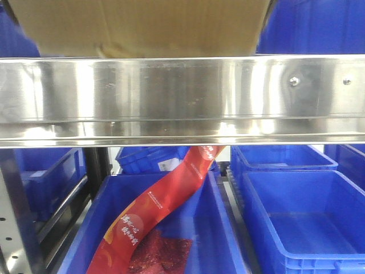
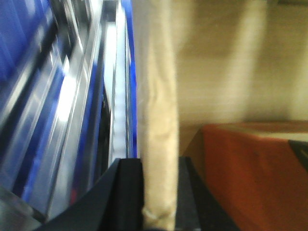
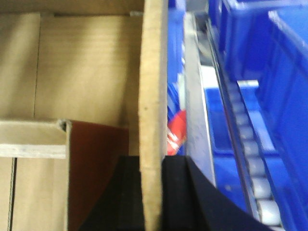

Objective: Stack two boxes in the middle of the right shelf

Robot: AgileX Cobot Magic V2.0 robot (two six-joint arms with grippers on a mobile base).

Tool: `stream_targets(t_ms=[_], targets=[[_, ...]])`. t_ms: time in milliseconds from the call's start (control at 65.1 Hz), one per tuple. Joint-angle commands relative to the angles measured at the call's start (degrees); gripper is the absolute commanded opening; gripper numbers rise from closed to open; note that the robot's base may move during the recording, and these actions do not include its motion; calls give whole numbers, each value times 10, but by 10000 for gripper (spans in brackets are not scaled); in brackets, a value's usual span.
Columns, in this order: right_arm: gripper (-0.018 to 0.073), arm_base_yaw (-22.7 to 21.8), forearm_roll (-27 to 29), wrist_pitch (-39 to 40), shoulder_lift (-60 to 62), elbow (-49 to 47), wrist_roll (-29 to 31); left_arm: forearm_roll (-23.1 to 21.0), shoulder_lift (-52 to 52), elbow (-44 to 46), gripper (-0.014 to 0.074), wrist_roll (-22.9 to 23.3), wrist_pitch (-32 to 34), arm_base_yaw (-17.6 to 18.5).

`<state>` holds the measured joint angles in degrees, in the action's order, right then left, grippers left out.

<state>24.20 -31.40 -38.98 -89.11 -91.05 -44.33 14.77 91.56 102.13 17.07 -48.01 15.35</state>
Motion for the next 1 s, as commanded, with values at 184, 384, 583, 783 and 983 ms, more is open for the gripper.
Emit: stream_targets(t_ms=[184,384,583,783,983], targets=[[235,1,-14,18,-6,-8,-3,-16,2,7,195,-4,24,2],[342,1,-23,17,-5,-16,-2,-16,1,10,386,-4,24,2],[309,1,-24,-2,-2,-55,44,-18,-23,17,351,-4,23,3],[-111,1,-24,-10,-3,-55,50,-23,-30,17,-3,-4,19,3],[-163,1,-24,-9,-4,-46,59,-54,-31,14,-111,-4,15,3]])
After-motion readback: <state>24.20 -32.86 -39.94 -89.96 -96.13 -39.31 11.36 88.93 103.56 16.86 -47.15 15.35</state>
